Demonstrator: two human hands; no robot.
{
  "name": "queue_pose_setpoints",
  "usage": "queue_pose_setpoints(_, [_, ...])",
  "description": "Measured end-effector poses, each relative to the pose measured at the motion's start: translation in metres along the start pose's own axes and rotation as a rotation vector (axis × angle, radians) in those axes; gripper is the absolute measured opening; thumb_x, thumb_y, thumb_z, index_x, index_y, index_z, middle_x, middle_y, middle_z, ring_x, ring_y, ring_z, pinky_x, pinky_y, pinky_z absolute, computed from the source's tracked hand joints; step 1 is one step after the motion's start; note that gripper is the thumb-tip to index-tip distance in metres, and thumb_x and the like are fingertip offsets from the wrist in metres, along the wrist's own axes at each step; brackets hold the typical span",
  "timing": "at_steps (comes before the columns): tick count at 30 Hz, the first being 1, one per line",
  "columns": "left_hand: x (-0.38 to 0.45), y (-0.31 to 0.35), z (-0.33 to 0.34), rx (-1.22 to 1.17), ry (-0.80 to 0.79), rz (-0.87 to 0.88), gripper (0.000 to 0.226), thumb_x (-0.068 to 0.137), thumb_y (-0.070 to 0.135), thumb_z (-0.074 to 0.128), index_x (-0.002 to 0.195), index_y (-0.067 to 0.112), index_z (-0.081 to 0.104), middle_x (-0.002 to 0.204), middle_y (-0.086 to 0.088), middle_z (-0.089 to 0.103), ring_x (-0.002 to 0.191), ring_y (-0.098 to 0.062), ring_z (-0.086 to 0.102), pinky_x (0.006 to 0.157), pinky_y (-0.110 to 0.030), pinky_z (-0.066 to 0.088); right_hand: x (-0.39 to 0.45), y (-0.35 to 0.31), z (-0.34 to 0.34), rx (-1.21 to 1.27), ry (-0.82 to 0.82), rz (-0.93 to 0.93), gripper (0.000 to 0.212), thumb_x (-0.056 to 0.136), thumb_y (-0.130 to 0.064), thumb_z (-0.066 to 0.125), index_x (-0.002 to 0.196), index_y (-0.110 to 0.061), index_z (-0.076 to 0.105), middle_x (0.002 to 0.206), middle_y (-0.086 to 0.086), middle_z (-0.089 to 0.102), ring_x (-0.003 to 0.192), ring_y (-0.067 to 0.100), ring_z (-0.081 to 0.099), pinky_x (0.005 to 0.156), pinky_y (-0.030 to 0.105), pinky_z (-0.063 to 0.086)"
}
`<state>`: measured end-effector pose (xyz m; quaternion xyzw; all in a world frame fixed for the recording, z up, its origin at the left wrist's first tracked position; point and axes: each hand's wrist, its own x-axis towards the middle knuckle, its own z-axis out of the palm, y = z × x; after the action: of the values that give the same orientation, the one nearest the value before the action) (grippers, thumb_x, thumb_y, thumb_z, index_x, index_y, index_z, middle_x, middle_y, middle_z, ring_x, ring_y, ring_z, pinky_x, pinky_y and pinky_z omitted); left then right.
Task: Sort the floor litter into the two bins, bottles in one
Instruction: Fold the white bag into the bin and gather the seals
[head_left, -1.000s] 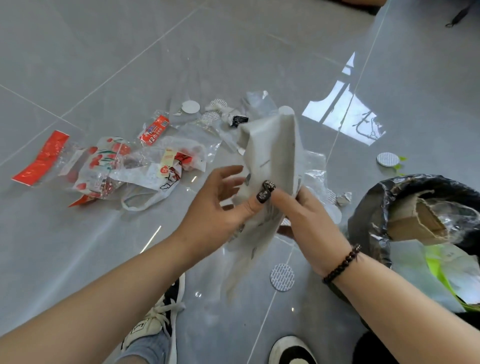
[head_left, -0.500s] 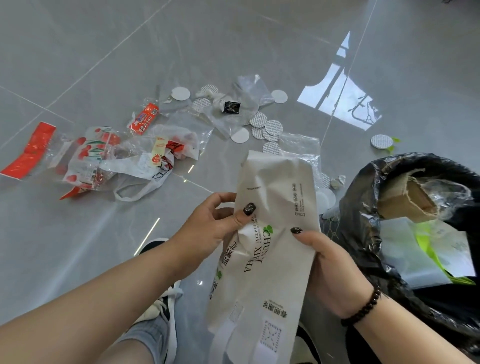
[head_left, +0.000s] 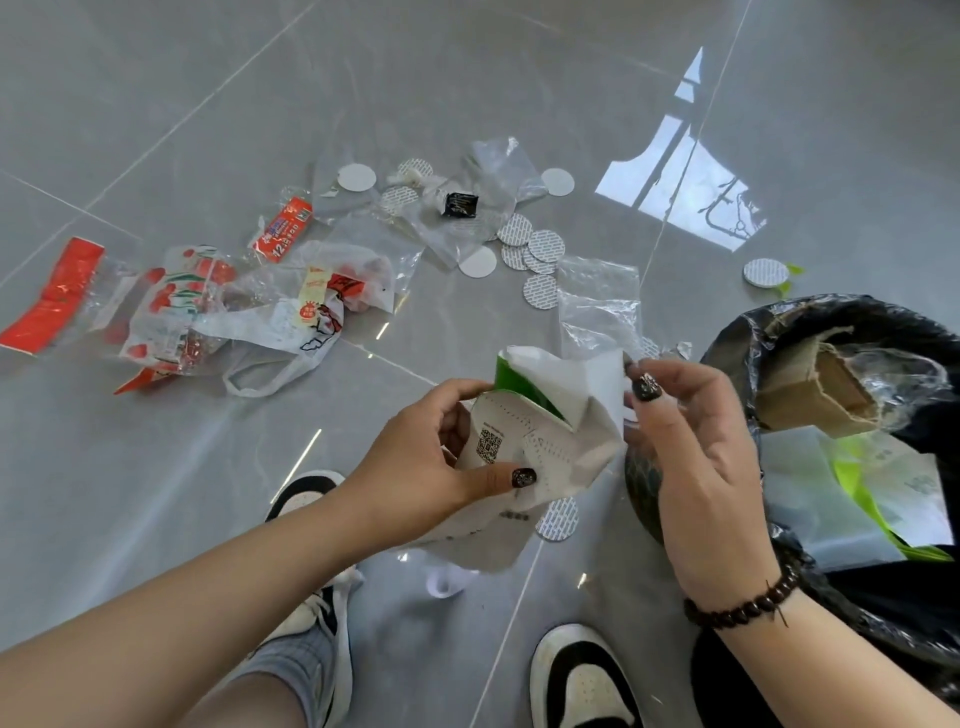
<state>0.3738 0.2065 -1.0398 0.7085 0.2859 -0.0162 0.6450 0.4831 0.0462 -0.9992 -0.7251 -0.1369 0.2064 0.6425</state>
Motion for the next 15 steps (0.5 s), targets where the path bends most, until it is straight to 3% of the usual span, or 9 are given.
queue_pose_setpoints(1, [0.0, -0.001, 0.001, 0.043, 0.015, 0.011, 0.073, 0.061, 0.034, 0.09, 0.124, 0.034, 0.053, 0.097, 0.003, 0.073, 0.086, -0.015, 0.07, 0.08, -0.04, 0.058, 0.0, -0.003, 0.002, -0.018, -0.055, -0.031, 0.047, 0.068, -0.056, 0.068, 0.101, -0.025, 0.056, 0.107, 0.001, 0.062, 0.096, 0.01, 0.061, 0.078, 0.021, 0.051])
queue_pose_setpoints(3, [0.0, -0.002, 0.002, 0.096, 0.045, 0.027, 0.069, 0.061, 0.041, 0.088, 0.118, 0.04, 0.051, 0.093, 0.004, 0.072, 0.082, -0.013, 0.07, 0.077, -0.042, 0.058, 0.0, 0.0, 0.005, -0.136, -0.127, -0.051, 0.053, 0.063, -0.063, 0.072, 0.098, -0.029, 0.053, 0.116, -0.001, 0.056, 0.109, 0.015, 0.059, 0.086, 0.034, 0.053])
queue_pose_setpoints(5, [0.0, -0.001, 0.004, 0.119, 0.06, 0.031, 0.059, 0.066, 0.04, 0.085, 0.114, 0.036, 0.05, 0.088, 0.004, 0.073, 0.078, -0.014, 0.069, 0.074, -0.04, 0.057, 0.003, 0.004, 0.007, -0.291, -0.12, -0.077, 0.04, 0.066, -0.057, 0.071, 0.091, -0.035, 0.049, 0.118, -0.008, 0.051, 0.113, 0.017, 0.056, 0.083, 0.045, 0.054])
queue_pose_setpoints(7, [-0.001, 0.001, 0.006, 0.132, 0.074, 0.036, 0.049, 0.071, 0.038, 0.082, 0.11, 0.033, 0.053, 0.079, 0.004, 0.071, 0.07, -0.013, 0.066, 0.067, -0.035, 0.055, 0.009, 0.007, 0.005, -0.313, -0.094, -0.069, 0.026, 0.073, -0.048, 0.069, 0.082, -0.037, 0.049, 0.117, -0.009, 0.054, 0.11, 0.019, 0.059, 0.075, 0.038, 0.056])
queue_pose_setpoints(9, [-0.002, 0.001, 0.005, 0.103, 0.103, 0.045, 0.039, 0.073, 0.035, 0.08, 0.105, 0.03, 0.058, 0.07, 0.004, 0.067, 0.059, -0.012, 0.058, 0.059, -0.029, 0.048, 0.012, 0.011, -0.001, -0.215, -0.117, -0.021, 0.023, 0.077, -0.042, 0.071, 0.086, -0.033, 0.053, 0.119, -0.002, 0.058, 0.106, 0.023, 0.063, 0.065, 0.027, 0.055])
queue_pose_setpoints(12, [-0.002, 0.004, 0.006, -0.005, 0.125, 0.061, 0.035, 0.07, 0.038, 0.078, 0.099, 0.022, 0.065, 0.074, -0.006, 0.07, 0.068, -0.032, 0.061, 0.062, -0.043, 0.05, 0.009, 0.01, -0.008, -0.286, -0.293, -0.03, 0.055, 0.065, -0.057, 0.073, 0.114, -0.045, 0.049, 0.128, -0.007, 0.051, 0.116, 0.014, 0.057, 0.082, 0.036, 0.057])
queue_pose_setpoints(15, [-0.003, 0.007, 0.007, -0.115, 0.129, 0.085, 0.035, 0.066, 0.037, 0.074, 0.092, 0.014, 0.069, 0.079, -0.014, 0.071, 0.071, -0.034, 0.065, 0.061, -0.041, 0.053, 0.01, 0.007, -0.012, -0.312, -0.374, -0.026, 0.07, 0.056, -0.073, 0.072, 0.117, -0.052, 0.046, 0.13, -0.018, 0.046, 0.121, 0.014, 0.052, 0.093, 0.046, 0.051])
